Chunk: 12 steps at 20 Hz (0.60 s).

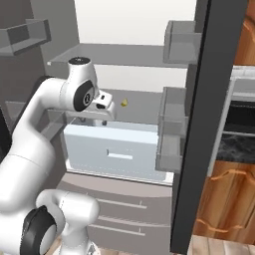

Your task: Fully open the fridge drawer.

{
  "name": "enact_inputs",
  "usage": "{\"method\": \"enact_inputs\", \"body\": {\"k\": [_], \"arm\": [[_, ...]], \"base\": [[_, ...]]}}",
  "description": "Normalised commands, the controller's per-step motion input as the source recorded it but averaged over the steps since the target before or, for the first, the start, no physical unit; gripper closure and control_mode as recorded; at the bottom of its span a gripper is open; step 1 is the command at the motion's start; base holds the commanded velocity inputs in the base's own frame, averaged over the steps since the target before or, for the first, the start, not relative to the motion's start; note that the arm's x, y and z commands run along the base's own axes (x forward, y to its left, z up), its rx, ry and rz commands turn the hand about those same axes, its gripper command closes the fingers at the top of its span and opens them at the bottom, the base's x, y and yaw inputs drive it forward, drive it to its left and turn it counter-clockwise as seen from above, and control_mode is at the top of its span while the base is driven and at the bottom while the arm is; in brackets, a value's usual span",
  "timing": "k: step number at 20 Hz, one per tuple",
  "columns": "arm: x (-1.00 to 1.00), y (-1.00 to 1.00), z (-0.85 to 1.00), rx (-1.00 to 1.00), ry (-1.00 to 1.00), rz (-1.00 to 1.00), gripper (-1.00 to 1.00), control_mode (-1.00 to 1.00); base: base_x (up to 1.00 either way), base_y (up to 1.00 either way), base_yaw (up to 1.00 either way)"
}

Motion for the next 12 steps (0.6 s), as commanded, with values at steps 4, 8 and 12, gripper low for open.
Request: {"method": "enact_inputs", "body": {"k": [4, 8, 12], "arm": [[0.0, 0.0, 0.0, 0.0, 0.0, 0.0, -1.0, 1.0], [0.0, 0.0, 0.0, 0.0, 0.0, 0.0, -1.0, 1.0], [0.0, 0.0, 0.0, 0.0, 0.0, 0.0, -1.0, 1.0]], "base": [[-0.14, -0.12, 0.0], [-0.45, -0.09, 0.0], [-0.41, -0.08, 0.0]]}}
